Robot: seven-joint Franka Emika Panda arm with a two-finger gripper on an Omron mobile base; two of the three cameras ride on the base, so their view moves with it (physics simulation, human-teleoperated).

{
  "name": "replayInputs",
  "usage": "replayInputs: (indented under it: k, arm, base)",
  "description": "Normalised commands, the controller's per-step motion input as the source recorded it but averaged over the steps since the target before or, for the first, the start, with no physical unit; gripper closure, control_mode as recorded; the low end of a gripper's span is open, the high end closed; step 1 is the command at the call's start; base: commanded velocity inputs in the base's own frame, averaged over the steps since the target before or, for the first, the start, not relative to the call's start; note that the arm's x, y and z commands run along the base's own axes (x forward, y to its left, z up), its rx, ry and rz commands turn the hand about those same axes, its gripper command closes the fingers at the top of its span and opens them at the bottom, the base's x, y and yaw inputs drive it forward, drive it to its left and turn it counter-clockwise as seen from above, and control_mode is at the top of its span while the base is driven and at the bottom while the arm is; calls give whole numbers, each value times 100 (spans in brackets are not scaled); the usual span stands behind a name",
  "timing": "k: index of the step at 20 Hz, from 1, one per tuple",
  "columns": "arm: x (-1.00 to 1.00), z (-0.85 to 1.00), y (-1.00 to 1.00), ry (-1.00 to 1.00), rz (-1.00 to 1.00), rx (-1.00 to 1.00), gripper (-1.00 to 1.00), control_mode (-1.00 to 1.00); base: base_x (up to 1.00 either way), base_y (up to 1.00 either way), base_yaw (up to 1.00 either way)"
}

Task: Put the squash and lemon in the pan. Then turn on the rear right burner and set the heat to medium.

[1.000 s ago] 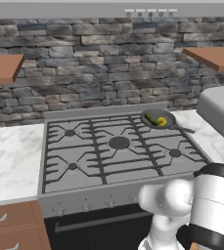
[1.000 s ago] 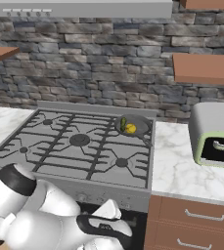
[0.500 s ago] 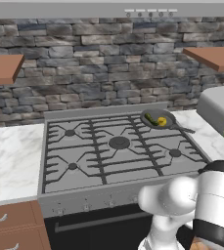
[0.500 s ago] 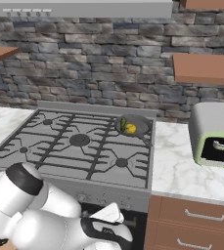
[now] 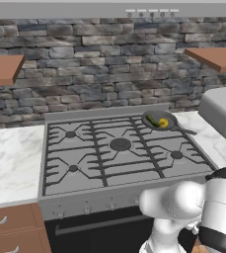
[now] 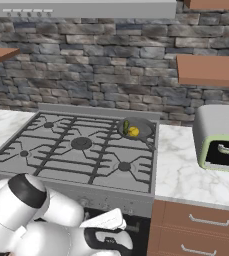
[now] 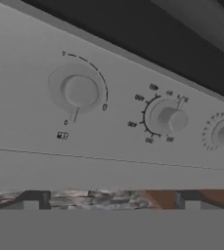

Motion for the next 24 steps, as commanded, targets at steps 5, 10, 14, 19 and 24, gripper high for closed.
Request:
replayInputs:
  k: [5,10,14,19,24]
  arm:
    - [12,-11,-12,0,0,10,-100,-100]
    - [9,-16,-11,1,0,8,-100,-100]
    - [10,-19,-6,1,0,8,-100,-100]
    - [9,-24,-11,2,0,8,-100,-100]
    - [5,-22,-14,1,0,8,-100,-100]
  base:
    - [0,0,0]
    - [0,0,0]
    - [0,0,0]
    - [0,0,0]
    - [0,0,0]
